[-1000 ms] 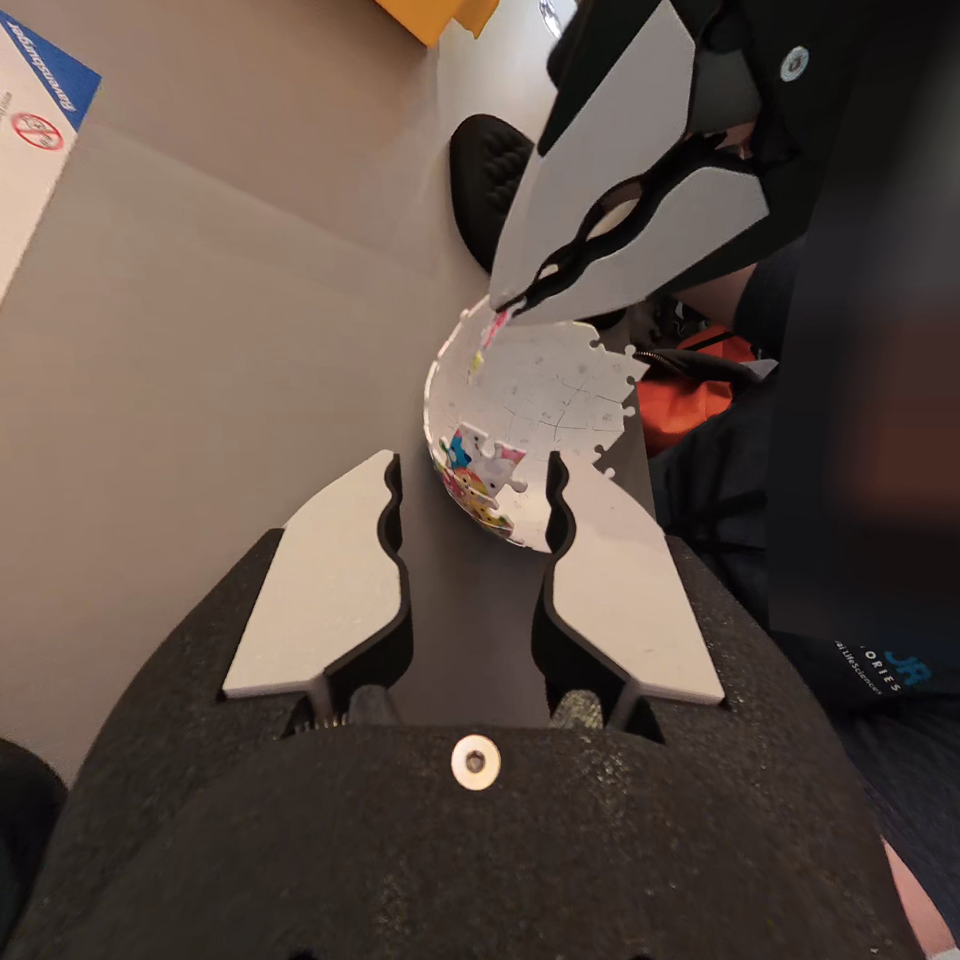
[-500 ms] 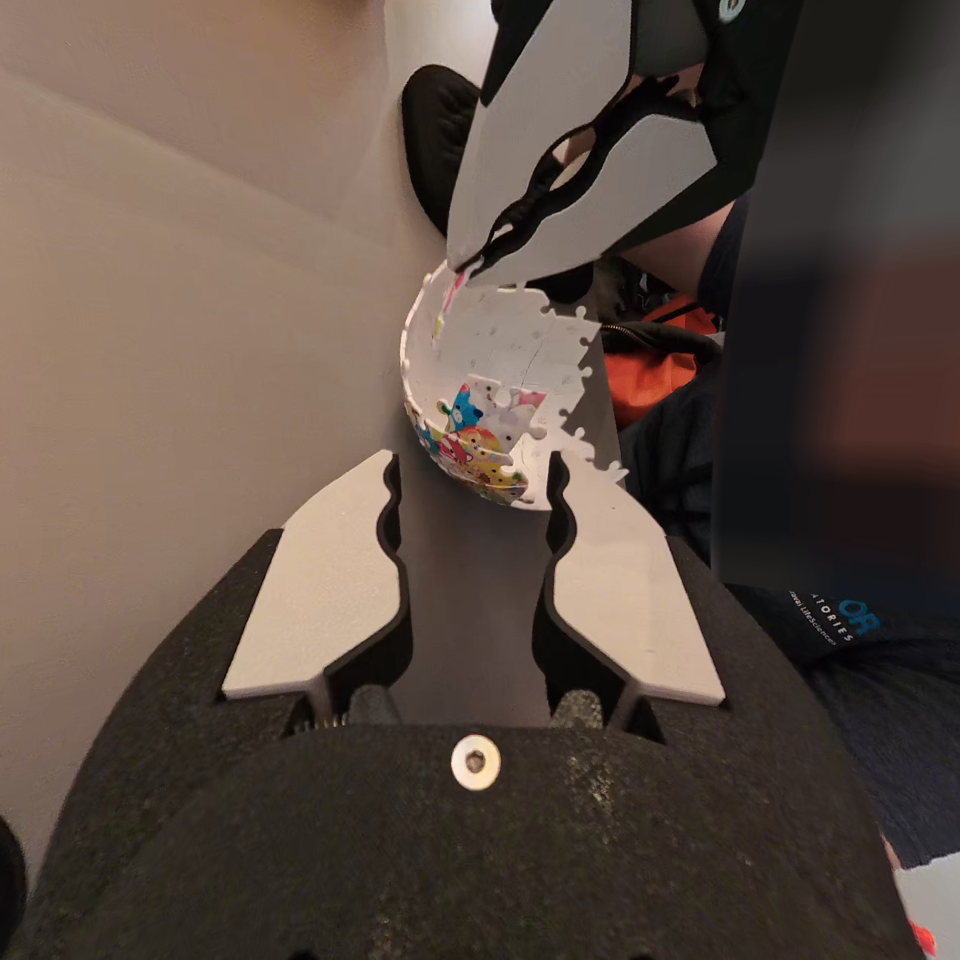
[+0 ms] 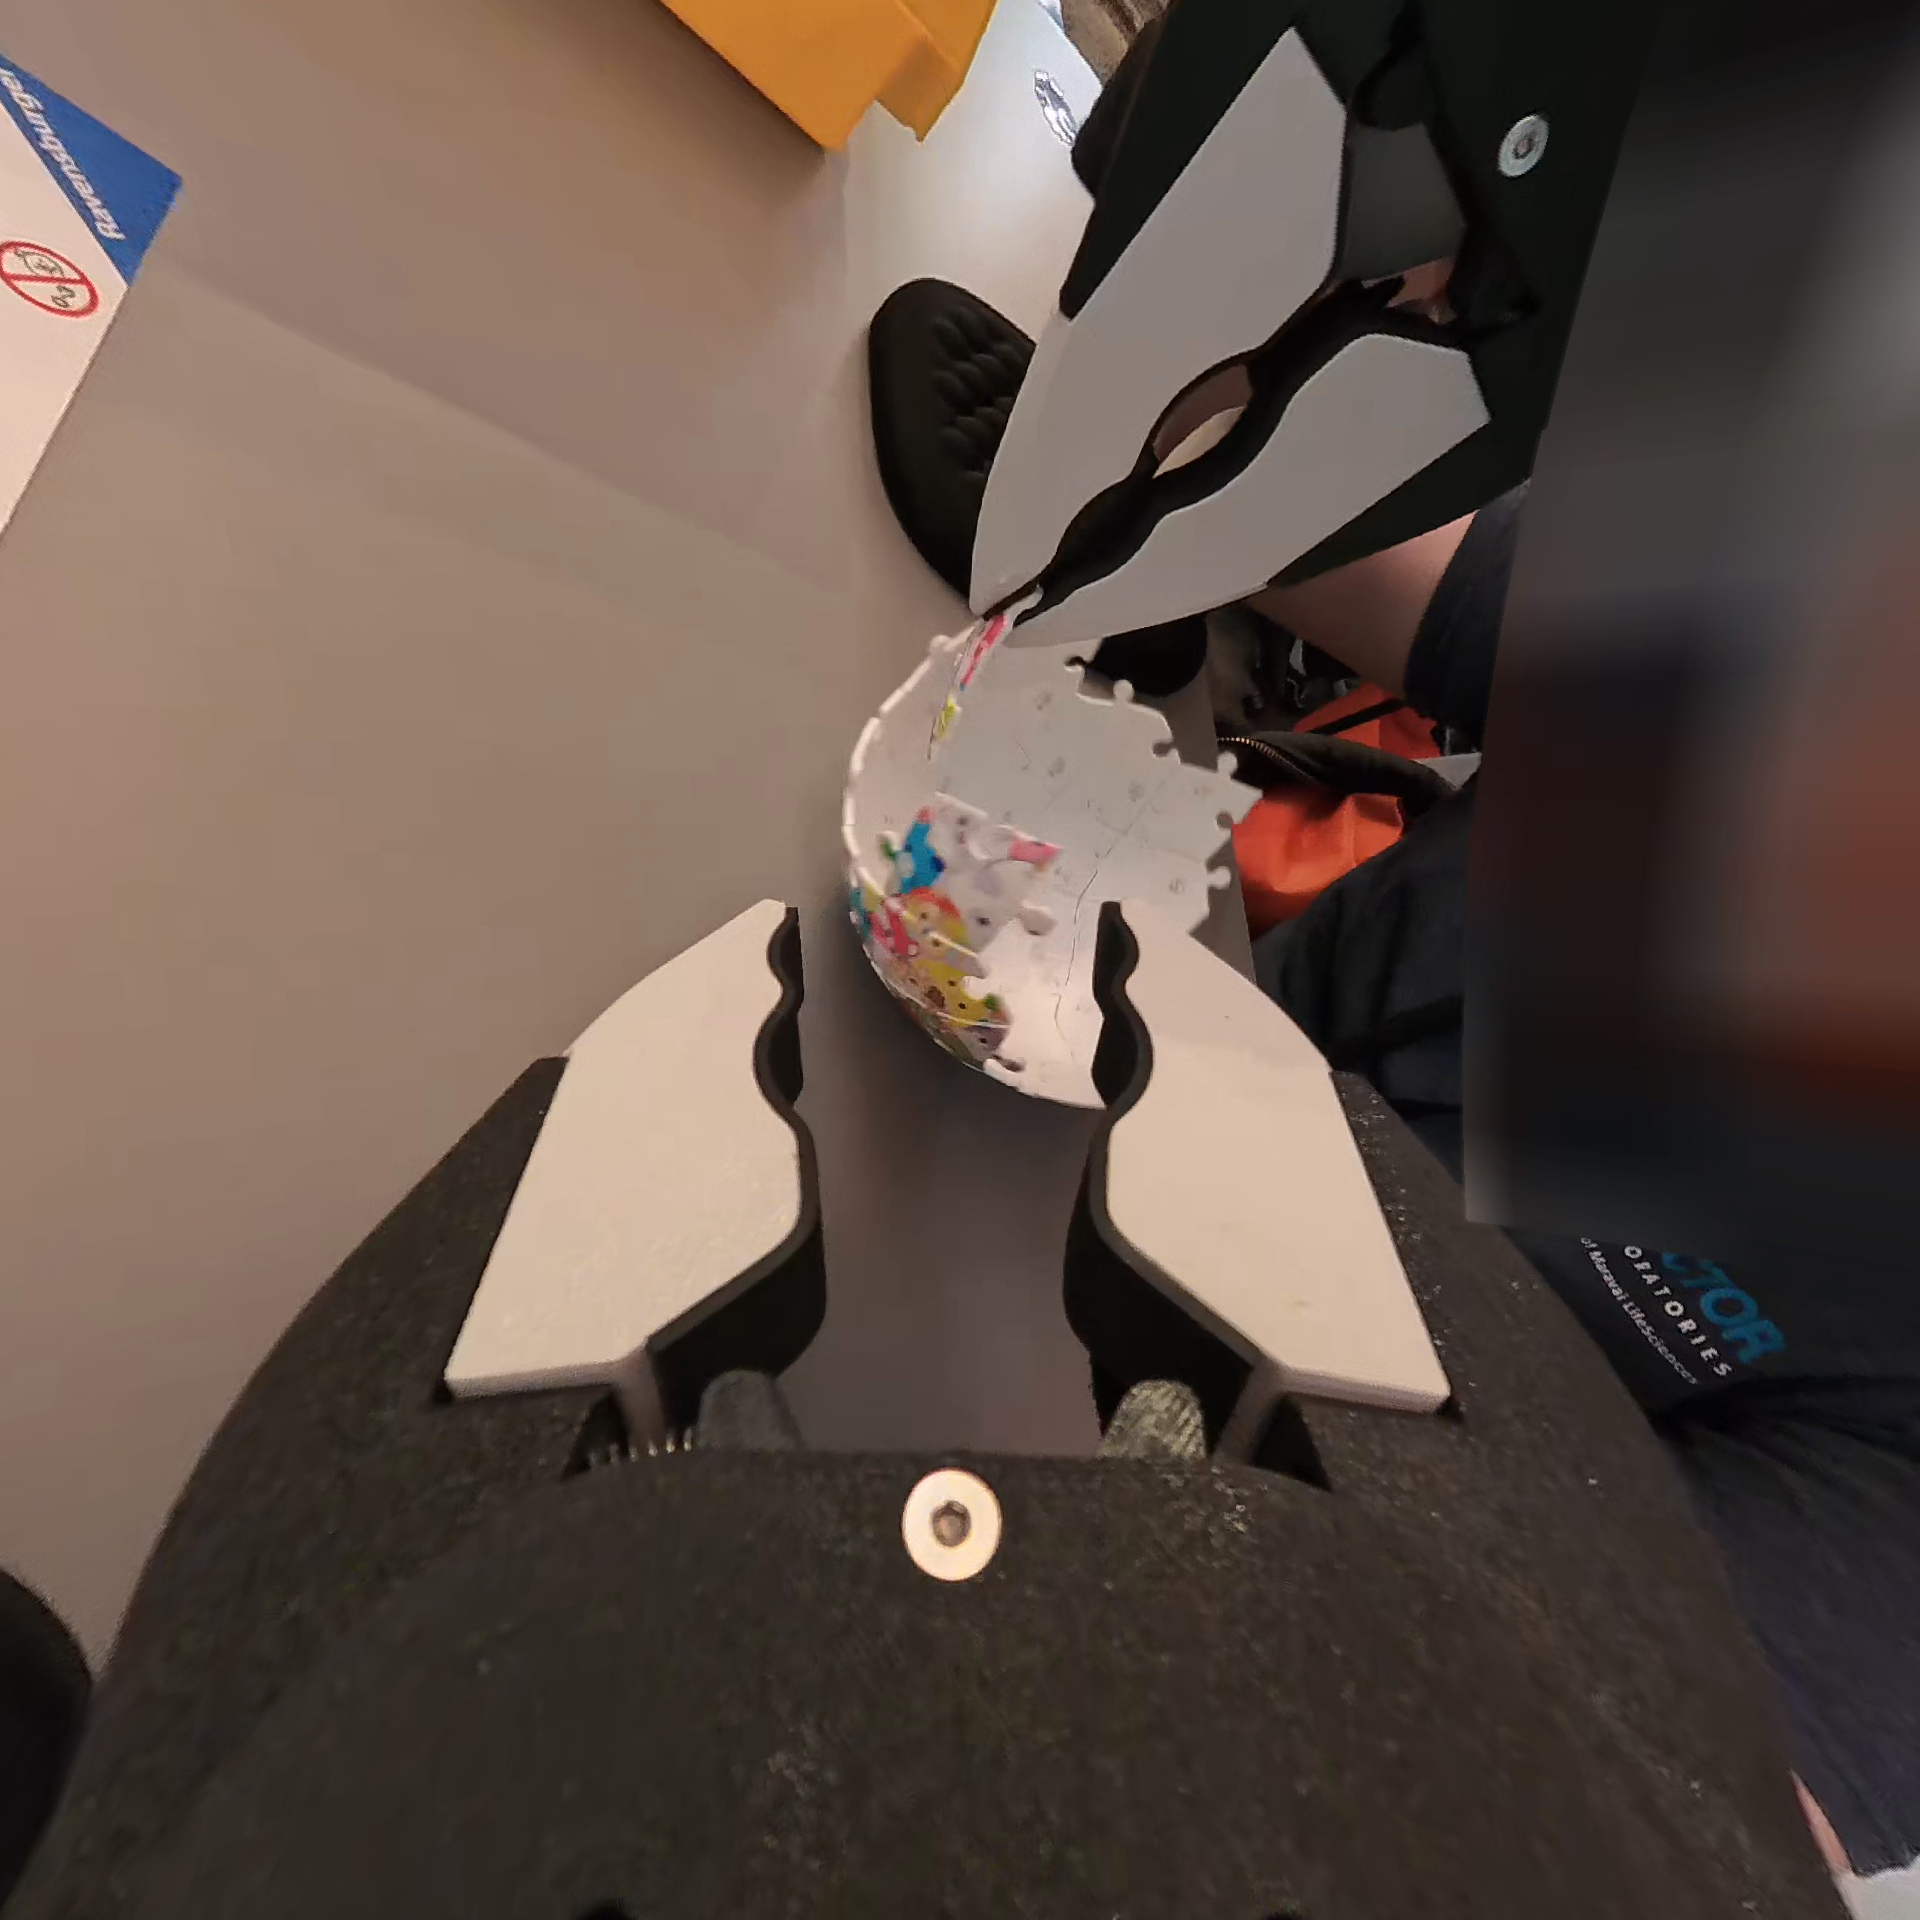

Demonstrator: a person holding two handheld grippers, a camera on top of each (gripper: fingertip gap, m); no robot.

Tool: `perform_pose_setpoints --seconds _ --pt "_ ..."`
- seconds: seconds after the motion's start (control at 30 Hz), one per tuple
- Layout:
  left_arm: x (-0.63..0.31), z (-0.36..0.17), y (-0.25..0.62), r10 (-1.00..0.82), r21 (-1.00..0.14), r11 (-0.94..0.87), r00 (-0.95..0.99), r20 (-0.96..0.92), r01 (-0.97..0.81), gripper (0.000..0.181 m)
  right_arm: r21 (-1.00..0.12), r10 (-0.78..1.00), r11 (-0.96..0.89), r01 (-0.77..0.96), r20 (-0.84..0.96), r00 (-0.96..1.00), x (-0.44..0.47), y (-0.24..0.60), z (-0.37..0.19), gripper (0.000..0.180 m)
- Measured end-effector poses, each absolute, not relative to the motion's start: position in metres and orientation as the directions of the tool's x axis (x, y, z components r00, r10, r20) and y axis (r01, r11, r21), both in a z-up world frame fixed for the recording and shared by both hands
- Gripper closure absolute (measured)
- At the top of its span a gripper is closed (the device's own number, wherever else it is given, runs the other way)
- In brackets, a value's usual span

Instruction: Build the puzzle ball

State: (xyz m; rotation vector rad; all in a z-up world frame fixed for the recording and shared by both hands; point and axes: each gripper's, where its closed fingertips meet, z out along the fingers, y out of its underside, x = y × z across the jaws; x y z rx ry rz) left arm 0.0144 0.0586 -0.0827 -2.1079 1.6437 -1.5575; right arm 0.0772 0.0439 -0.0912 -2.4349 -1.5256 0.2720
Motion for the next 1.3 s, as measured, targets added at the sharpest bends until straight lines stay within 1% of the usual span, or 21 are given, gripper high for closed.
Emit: perform_pose_setpoints --seconds 0.23,0.37,0.53,0.77,0.97,1.1,1.3 --pt "0.018 -0.08 0.056 -0.756 -0.566 -0.427 -0.066 0.652 -0.705 0.127 -0.385 0.93 -0.343 0.857 -0.01 0.367 0.063 0.049 -0.089 0.176" --pt "0.025 -0.075 0.059 -0.777 -0.587 -0.436 -0.042 0.628 -0.682 0.122 -0.411 0.943 -0.293 0.863 0.022 0.331 0.059 0.053 -0.089 0.176" --pt "0.037 -0.081 0.058 -0.824 -0.6 -0.399 -0.016 0.566 -0.693 0.12 -0.371 0.935 -0.303 0.878 0.063 0.349 0.069 0.059 -0.096 0.176" --pt "0.05 -0.089 0.068 -0.892 -0.639 -0.339 0.019 0.453 -0.691 0.124 -0.373 0.934 -0.312 0.874 0.048 0.354 0.07 0.058 -0.096 0.176" --pt "0.054 -0.102 0.065 -0.893 -0.632 -0.303 -0.02 0.45 -0.713 0.125 -0.38 0.92 -0.36 0.852 0.01 0.393 0.072 0.059 -0.096 0.176" --pt "0.057 -0.11 0.067 -0.902 -0.632 -0.271 -0.037 0.429 -0.726 0.132 -0.371 0.916 -0.377 0.849 -0.01 0.402 0.072 0.057 -0.098 0.176" --pt "0.061 -0.115 0.064 -0.924 -0.636 -0.213 -0.057 0.377 -0.742 0.138 -0.369 0.907 -0.397 0.84 -0.021 0.42 0.073 0.059 -0.1 0.176"
